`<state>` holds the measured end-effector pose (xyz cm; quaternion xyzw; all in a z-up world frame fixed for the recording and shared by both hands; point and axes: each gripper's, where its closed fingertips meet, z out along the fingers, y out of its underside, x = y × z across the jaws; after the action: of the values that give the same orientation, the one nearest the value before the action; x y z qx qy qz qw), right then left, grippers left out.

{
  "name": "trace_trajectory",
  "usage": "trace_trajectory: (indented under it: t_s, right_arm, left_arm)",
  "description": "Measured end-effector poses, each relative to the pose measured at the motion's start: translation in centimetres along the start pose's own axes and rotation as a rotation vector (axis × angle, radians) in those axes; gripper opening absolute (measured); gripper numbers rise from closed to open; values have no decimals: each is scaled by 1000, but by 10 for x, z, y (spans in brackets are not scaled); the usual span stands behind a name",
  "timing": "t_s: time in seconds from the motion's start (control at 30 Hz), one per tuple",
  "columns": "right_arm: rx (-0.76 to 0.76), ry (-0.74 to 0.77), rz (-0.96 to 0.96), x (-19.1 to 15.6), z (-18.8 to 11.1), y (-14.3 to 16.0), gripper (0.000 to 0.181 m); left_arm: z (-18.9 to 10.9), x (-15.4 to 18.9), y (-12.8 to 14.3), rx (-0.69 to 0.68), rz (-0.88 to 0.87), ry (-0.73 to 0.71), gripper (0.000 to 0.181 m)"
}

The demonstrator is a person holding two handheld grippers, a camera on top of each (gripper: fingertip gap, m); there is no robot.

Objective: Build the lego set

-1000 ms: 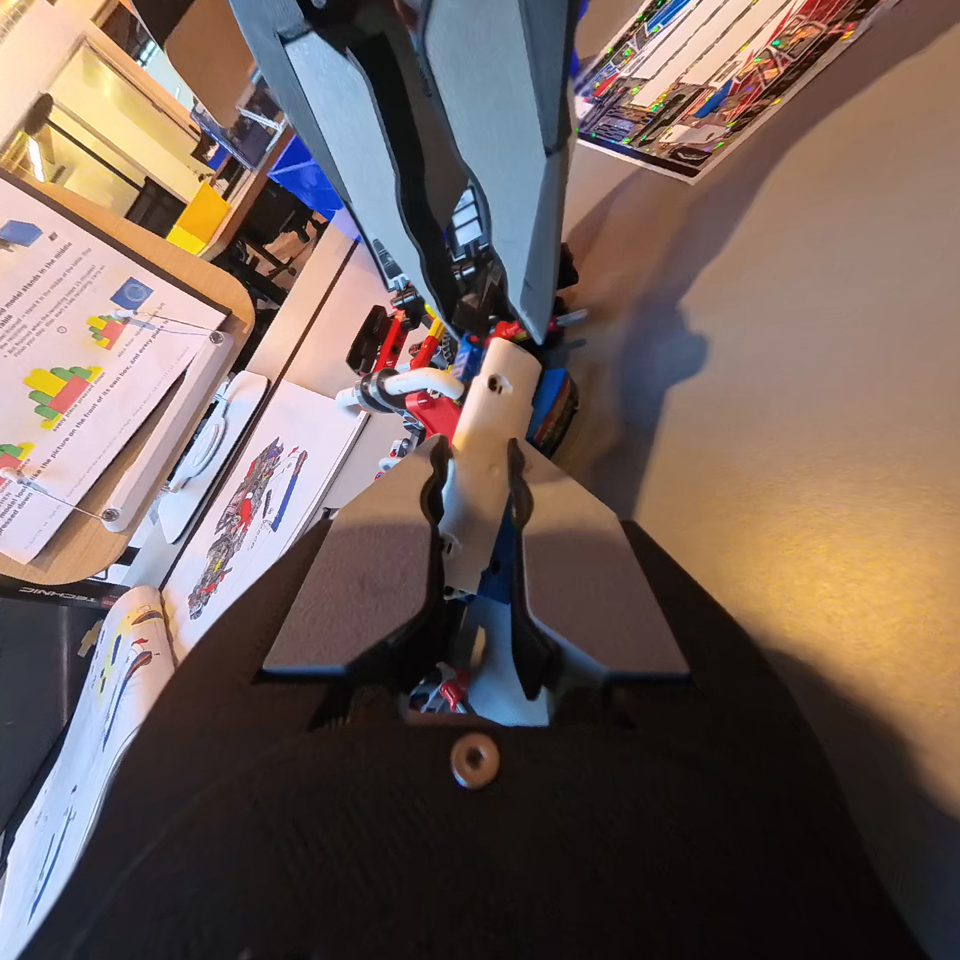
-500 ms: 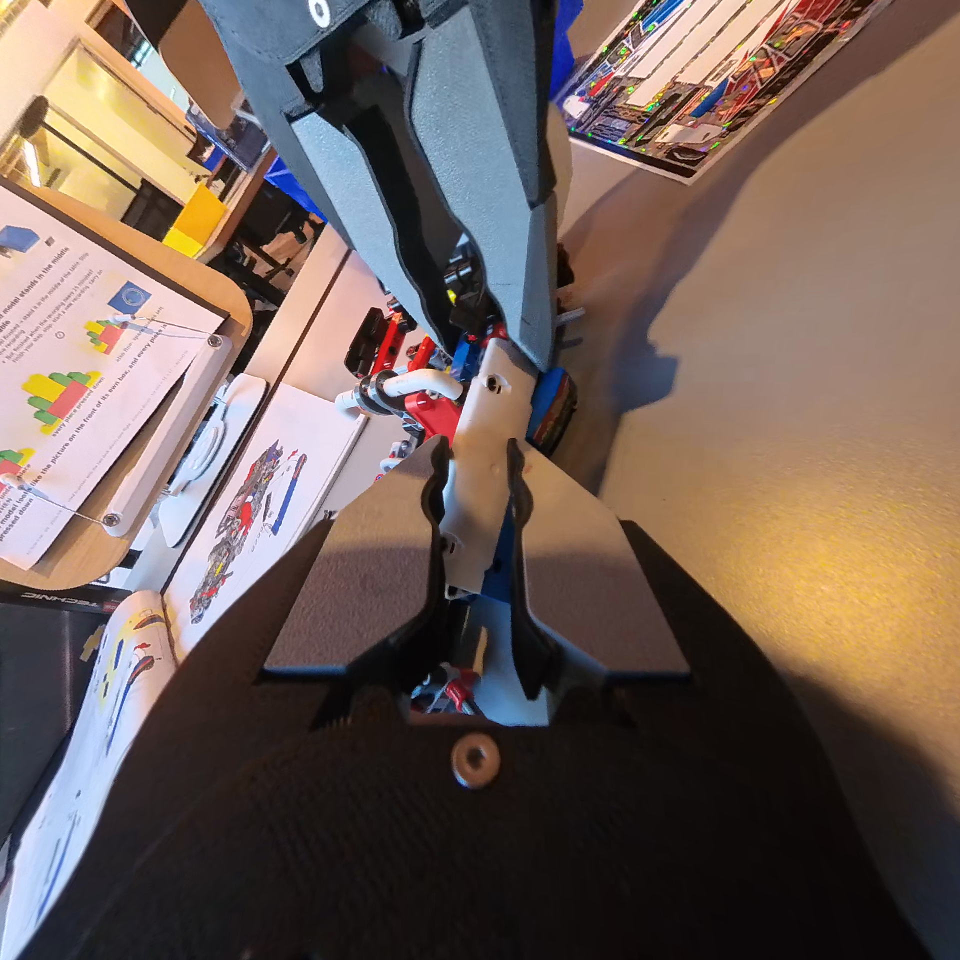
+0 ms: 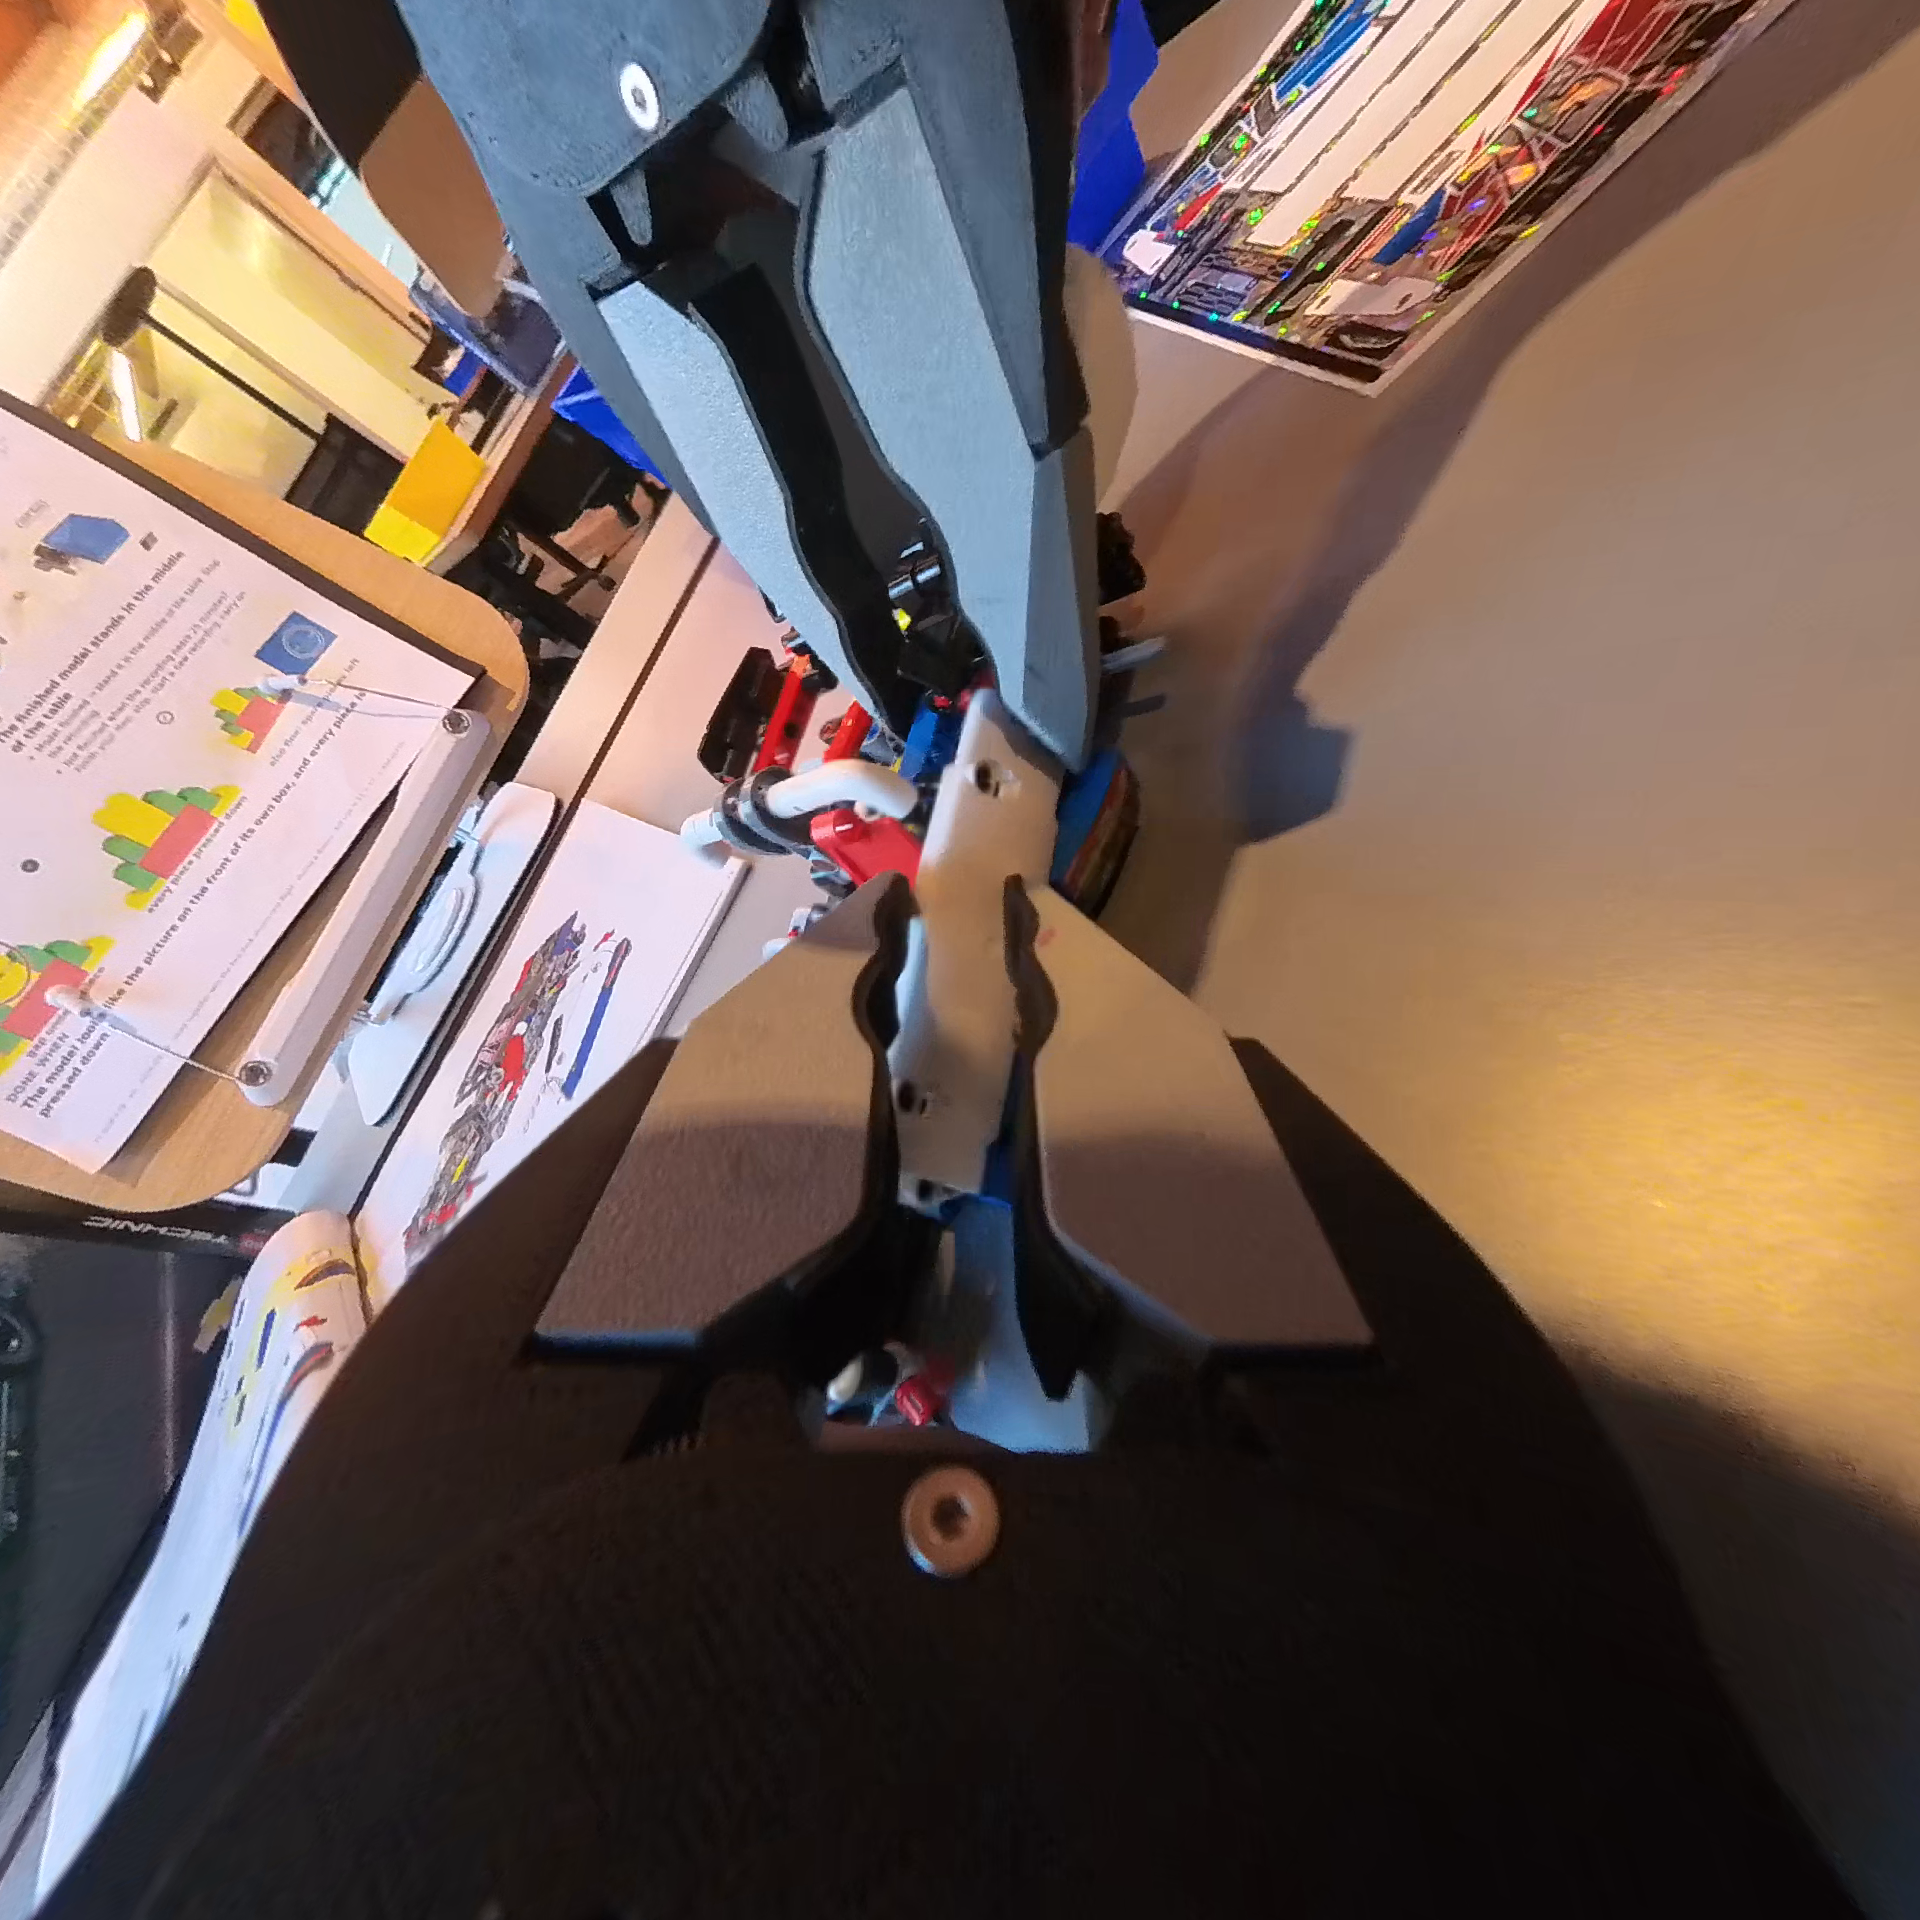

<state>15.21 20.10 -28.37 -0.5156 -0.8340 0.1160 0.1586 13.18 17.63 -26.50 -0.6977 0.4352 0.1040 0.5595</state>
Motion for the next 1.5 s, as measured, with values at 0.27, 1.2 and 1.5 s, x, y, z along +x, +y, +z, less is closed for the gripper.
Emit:
trace_trajectory:
  t_s: [0.27, 1.2, 1.5]
  right_arm:
    - [30, 10, -13, 2, 0, -1, 36]
    - [199, 83, -88, 9, -4, -18, 28]
    - [220, 86, -91, 9, -3, -19, 28]
  left_arm:
    - [0, 2, -4, 22, -7, 4, 12]
    - [-1, -8, -2, -76, -536, 467, 5]
    - [5, -10, 4, -171, -457, 457, 10]
